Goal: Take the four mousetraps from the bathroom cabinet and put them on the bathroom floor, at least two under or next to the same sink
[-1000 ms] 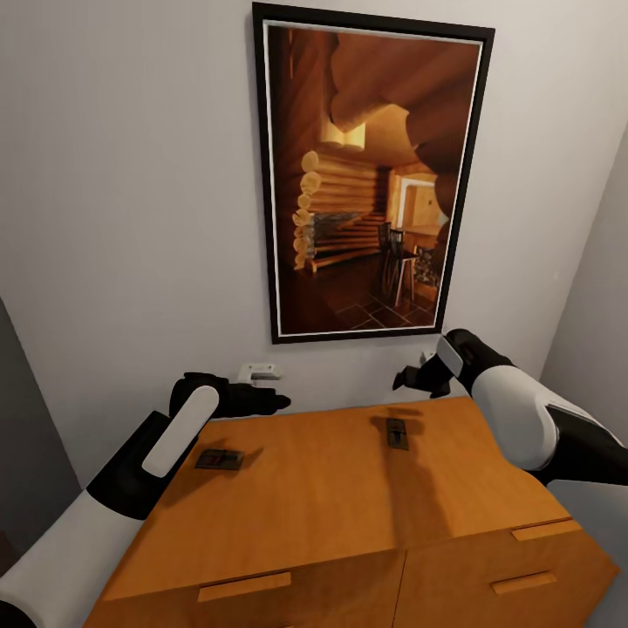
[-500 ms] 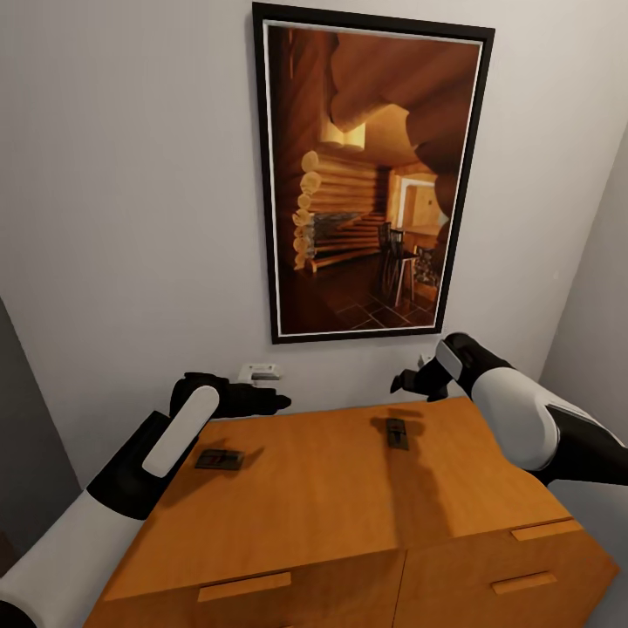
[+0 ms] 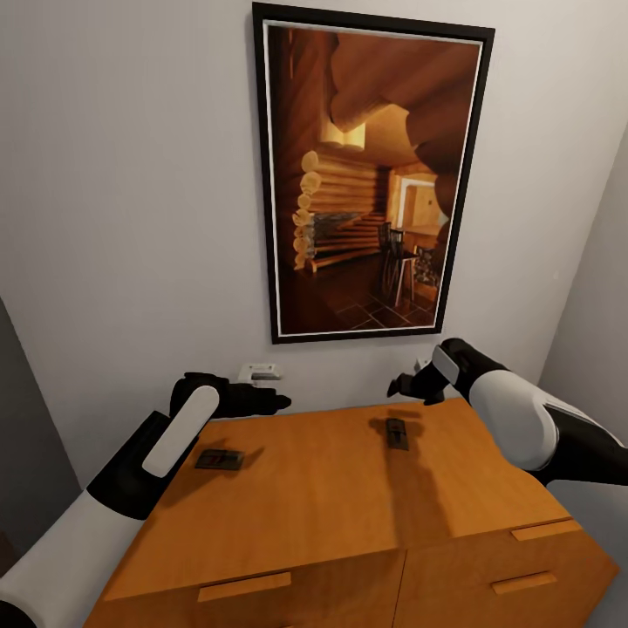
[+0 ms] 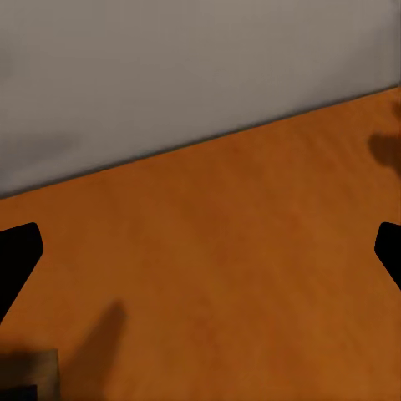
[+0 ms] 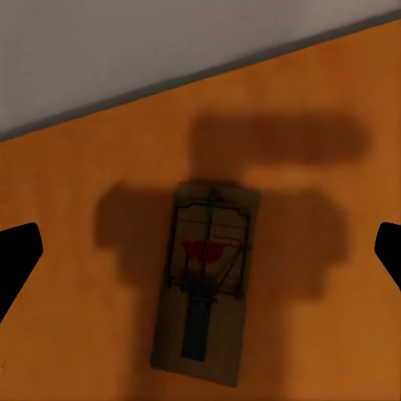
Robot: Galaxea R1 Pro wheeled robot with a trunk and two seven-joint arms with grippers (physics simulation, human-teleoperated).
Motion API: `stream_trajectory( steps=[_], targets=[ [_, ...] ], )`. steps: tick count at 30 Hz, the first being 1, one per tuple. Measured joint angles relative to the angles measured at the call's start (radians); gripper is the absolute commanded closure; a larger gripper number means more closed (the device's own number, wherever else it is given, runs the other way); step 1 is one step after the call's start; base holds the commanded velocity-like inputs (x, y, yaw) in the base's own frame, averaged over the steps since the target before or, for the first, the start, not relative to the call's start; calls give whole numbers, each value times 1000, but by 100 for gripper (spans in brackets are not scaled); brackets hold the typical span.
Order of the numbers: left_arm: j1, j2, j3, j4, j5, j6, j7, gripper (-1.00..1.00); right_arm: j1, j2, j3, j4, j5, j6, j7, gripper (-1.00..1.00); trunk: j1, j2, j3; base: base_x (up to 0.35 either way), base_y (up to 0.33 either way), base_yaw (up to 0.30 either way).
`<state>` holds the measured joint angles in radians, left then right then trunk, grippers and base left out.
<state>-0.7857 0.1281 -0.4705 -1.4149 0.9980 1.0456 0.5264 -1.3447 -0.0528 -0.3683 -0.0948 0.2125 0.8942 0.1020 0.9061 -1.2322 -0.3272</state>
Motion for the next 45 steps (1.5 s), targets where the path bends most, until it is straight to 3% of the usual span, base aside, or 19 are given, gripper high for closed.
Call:
stream_trajectory(
  steps=[13,45],
  targets=[
    [0,0,1,0,0,0,0,-100,6,-2,-2,40,0,-48,0,-100,0,0,0,0,0,0],
    [0,1,3,0,0,0,-1,-100,9,-3,0,44,5,-61,-1,-100,0,0,0,0,0,0]
  ],
)
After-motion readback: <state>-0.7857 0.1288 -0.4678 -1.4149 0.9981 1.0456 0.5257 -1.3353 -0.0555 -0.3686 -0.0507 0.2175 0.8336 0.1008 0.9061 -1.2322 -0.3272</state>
